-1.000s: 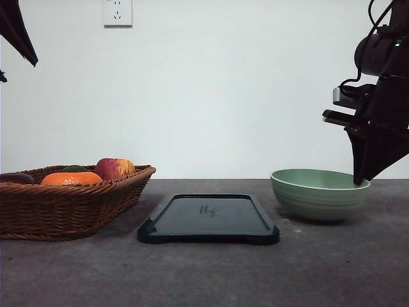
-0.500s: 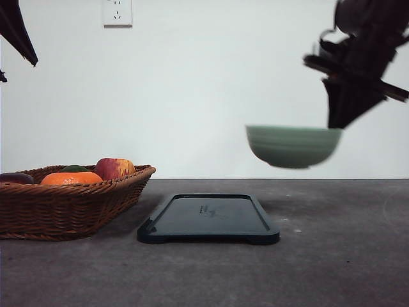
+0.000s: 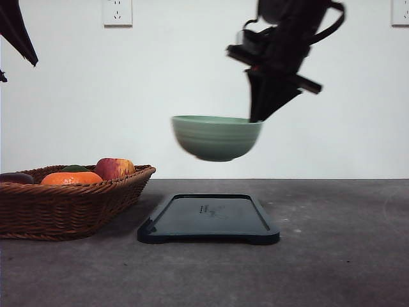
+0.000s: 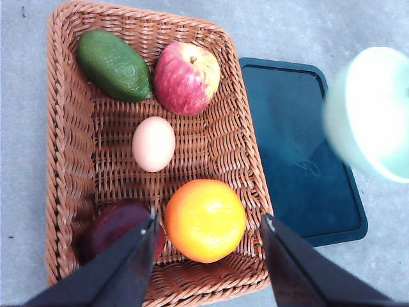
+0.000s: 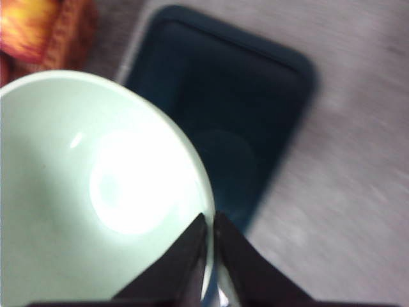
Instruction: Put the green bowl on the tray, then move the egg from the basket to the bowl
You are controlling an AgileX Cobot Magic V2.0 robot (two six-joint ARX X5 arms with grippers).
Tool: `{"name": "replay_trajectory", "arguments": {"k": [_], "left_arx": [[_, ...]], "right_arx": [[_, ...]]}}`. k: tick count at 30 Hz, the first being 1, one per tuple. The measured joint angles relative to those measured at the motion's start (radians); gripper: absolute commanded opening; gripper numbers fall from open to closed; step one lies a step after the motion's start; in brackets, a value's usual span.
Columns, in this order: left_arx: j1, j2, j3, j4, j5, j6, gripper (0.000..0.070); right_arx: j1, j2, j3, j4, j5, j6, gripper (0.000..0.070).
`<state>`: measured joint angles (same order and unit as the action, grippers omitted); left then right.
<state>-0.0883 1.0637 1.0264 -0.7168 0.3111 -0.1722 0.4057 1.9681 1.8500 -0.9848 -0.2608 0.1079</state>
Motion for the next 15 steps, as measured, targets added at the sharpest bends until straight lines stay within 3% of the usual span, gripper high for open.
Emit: {"name": "replay_trajectory", "arguments": {"k": [15], "left_arx": [[0.0, 0.0, 0.0, -0.009, 0.0, 0.0, 0.0321]], "right_arx": [[0.017, 0.137, 0.019, 0.009, 0.032, 0.013, 0.0007]]}}
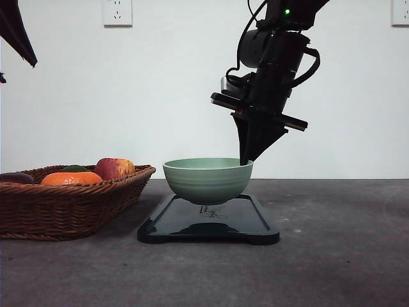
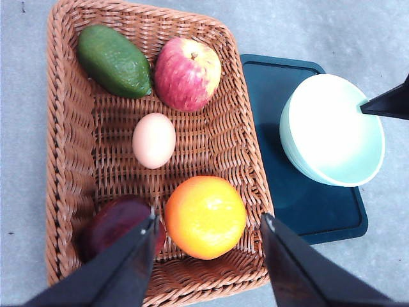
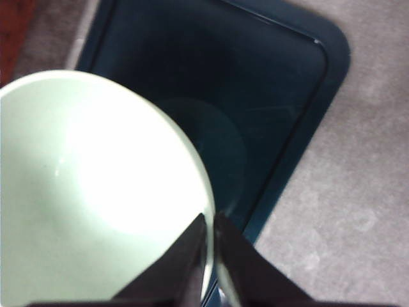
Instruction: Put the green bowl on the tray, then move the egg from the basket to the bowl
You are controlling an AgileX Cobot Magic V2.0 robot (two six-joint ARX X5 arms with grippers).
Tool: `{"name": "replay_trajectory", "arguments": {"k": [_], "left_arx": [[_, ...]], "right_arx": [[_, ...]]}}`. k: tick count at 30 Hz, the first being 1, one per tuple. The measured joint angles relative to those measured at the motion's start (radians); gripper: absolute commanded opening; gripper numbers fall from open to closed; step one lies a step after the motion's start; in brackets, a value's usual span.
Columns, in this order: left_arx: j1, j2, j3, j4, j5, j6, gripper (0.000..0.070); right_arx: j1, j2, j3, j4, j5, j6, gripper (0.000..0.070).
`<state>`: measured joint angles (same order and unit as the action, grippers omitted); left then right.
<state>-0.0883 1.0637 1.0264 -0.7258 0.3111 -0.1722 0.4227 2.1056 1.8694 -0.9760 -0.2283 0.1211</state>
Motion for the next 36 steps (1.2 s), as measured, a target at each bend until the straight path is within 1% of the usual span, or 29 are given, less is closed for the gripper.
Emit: {"name": "replay_trajectory", "arguments": {"k": [6, 9, 11, 13, 16, 23, 29, 31, 33, 36], "left_arx": [[0.0, 0.0, 0.0, 0.0, 0.0, 0.0, 0.0321], [0.0, 0.0, 0.0, 0.0, 0.0, 0.0, 0.0321], [0.0, 0.0, 0.0, 0.0, 0.0, 0.0, 0.0321], [0.0, 0.0, 0.0, 0.0, 0.0, 0.0, 0.0321], [0.0, 0.0, 0.0, 0.0, 0.0, 0.0, 0.0321], [0.0, 0.0, 0.0, 0.0, 0.0, 0.0, 0.0321], [0.0, 0.0, 0.0, -0.001, 0.0, 0.0, 0.0321], [0.0, 0.0, 0.0, -0.004, 0.0, 0.0, 0.0321], [0.0, 0.0, 0.0, -0.012, 0.0, 0.0, 0.0321], [0.0, 0.0, 0.0, -0.036, 0.0, 0.002, 0.0321]], "right_arx": [[0.001, 0.02, 0.0, 0.0, 0.001, 0.0, 0.0007], [0.001, 0.033, 0.0, 0.0, 0.019, 0.0, 0.0015], [0.001, 0.035, 0.0, 0.0, 0.023, 0.0, 0.0044], [0.001, 0.035, 0.0, 0.0, 0.021, 0.0, 0.0105], [0.001, 0.035, 0.0, -0.003, 0.02, 0.0, 0.0147], [0.001, 0.024, 0.0, -0.023, 0.02, -0.001, 0.0147], [0.001, -0.069, 0.0, -0.082, 0.024, -0.012, 0.0147], [0.001, -0.118, -0.008, -0.068, 0.024, -0.013, 0.0147], [0.002, -0.176, -0.051, -0.019, 0.024, -0.014, 0.0147], [0.008, -0.29, -0.196, 0.113, 0.022, -0.016, 0.0146]]}}
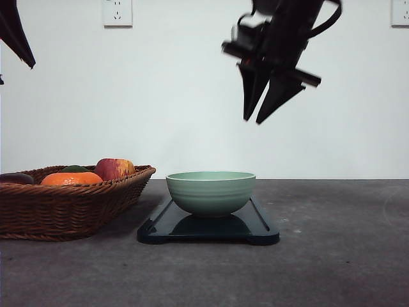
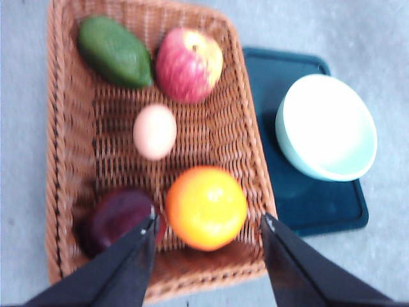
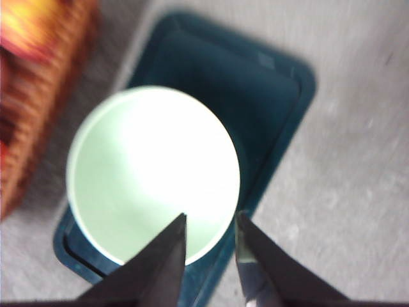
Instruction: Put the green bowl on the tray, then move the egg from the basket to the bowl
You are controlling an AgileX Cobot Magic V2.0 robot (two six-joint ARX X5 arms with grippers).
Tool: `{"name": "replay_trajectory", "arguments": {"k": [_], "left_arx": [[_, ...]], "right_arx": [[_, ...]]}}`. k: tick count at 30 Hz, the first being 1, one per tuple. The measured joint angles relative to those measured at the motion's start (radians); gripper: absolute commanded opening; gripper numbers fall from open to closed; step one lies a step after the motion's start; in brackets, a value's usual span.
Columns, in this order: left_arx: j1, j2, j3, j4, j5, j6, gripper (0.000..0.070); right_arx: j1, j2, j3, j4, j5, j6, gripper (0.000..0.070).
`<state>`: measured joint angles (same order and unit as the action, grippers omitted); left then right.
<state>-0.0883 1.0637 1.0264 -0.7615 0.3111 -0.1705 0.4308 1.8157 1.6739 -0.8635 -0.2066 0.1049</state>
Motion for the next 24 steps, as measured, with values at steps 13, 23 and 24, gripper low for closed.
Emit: {"name": "replay_trajectory", "arguments": {"k": [13, 23, 24], "left_arx": [[0.0, 0.0, 0.0, -0.021, 0.0, 0.018, 0.0321], [0.0, 0.0, 0.0, -0.042, 0.0, 0.045, 0.0311], [-0.001, 0.0, 0.0, -0.042, 0.0, 0.047, 0.0311]], "right_arx": [[0.007, -0.585, -0.77, 0.436, 0.002, -0.003, 0.0146], [0.007, -0.953, -0.975, 0.331, 0.092, -0.003, 0.0147], [0.007, -0.974, -0.977, 0.313, 0.098, -0.003, 0.0146]]}}
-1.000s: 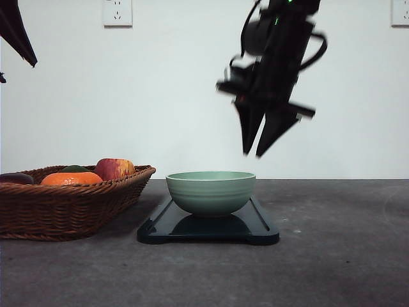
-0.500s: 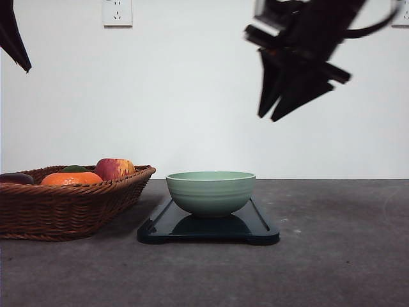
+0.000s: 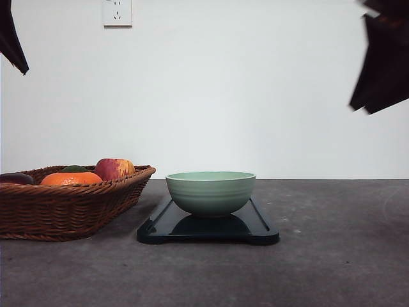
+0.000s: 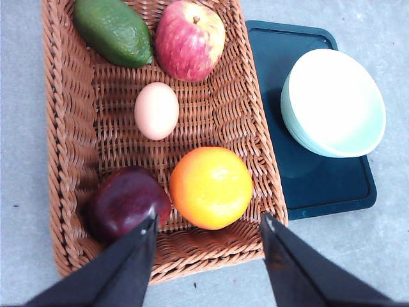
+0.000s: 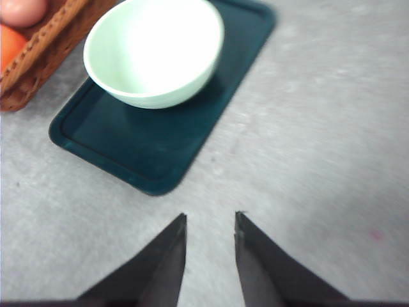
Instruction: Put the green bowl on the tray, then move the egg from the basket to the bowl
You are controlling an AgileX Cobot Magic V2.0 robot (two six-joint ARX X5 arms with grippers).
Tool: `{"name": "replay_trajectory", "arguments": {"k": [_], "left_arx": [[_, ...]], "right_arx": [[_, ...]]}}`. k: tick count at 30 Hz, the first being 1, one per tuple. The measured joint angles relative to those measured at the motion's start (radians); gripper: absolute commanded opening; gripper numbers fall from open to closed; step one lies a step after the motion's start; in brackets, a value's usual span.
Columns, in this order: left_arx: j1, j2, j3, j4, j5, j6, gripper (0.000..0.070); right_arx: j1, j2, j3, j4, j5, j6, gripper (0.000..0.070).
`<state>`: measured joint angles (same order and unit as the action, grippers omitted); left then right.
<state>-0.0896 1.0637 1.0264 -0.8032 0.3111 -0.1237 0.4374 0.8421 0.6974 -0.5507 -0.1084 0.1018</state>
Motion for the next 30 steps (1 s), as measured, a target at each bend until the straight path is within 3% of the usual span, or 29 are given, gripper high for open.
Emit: {"name": "replay_trajectory", "arguments": {"k": [8, 15, 20, 30], "left_arx": [[-0.045, 0.026, 0.015, -0.015, -0.001, 0.034, 0.0312], [-0.078, 0.204, 0.162, -0.088, -0.052, 0.058, 0.0322], [-0.09, 0.353, 0.268, -0.089, -0.108, 0.121, 0.0414], [-0.095, 0.545, 0.299, 0.039, -0.143, 0.143, 0.0417]], "right_arx": [[0.0, -0.065, -0.001, -0.014, 0.008, 0.0, 0.0146], [0.0, -0.065, -0.001, -0.006, 0.029, 0.0, 0.0146], [0.0, -0.065, -0.001, -0.006, 0.031, -0.001, 0.0146], [0.0, -0.065, -0.001, -0.006, 0.031, -0.001, 0.0146]]}}
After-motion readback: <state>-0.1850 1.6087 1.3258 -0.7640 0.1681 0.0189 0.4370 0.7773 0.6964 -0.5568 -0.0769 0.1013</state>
